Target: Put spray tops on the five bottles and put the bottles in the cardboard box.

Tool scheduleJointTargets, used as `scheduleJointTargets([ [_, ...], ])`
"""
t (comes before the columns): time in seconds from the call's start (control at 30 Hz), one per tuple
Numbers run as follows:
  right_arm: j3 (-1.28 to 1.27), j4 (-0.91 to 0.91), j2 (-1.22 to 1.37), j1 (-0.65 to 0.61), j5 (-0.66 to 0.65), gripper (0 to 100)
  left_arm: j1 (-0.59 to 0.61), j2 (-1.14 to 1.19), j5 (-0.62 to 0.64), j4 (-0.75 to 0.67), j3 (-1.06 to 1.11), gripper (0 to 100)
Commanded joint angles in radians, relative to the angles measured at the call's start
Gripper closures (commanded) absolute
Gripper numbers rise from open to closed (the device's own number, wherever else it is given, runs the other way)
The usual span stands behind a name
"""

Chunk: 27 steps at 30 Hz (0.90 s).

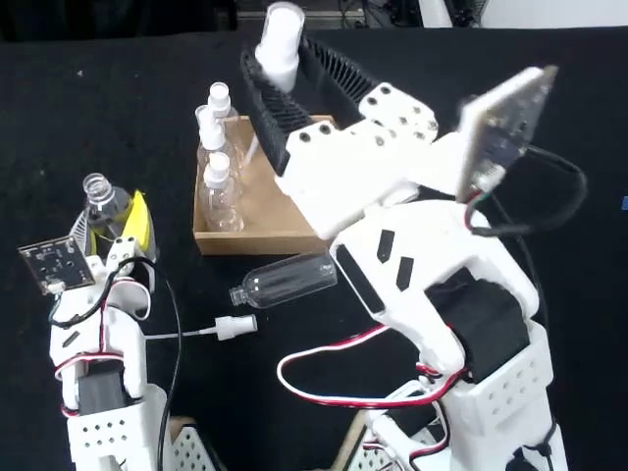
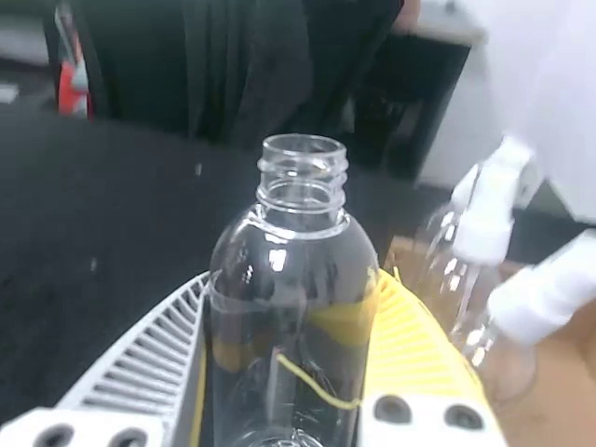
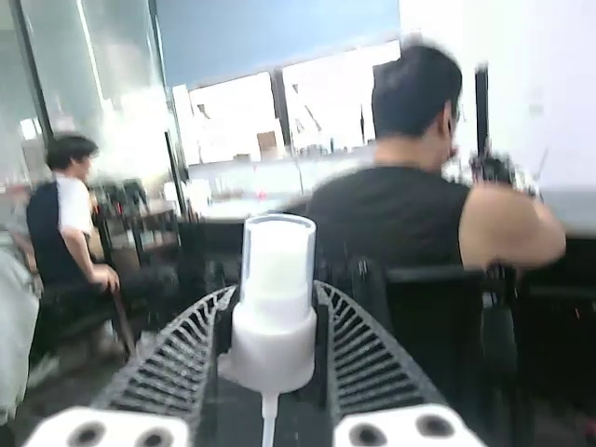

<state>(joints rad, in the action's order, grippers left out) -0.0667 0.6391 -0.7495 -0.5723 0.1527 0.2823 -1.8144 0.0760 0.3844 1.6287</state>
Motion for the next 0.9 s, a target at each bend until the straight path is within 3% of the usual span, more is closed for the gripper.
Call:
scheduleJointTargets([
  [0.0,-0.051,-0.14,-0.022,0.006,0.006,98.7,-0.012,-0.014,0.002,-0.13,-0.028,97],
  [0.2,-0.071,-0.236,-0.018,-0.006,0.006,98.7,-0.012,-0.012,0.002,-0.338,0.071,97],
  [0.57,0.05,-0.284,0.173,-0.175,-0.002,98.7,-0.14,-0.012,-0.003,-0.305,0.07,97],
  [0.87,0.101,-0.284,0.209,-0.256,-0.002,98.7,-0.137,-0.012,-0.002,-0.304,0.07,97],
])
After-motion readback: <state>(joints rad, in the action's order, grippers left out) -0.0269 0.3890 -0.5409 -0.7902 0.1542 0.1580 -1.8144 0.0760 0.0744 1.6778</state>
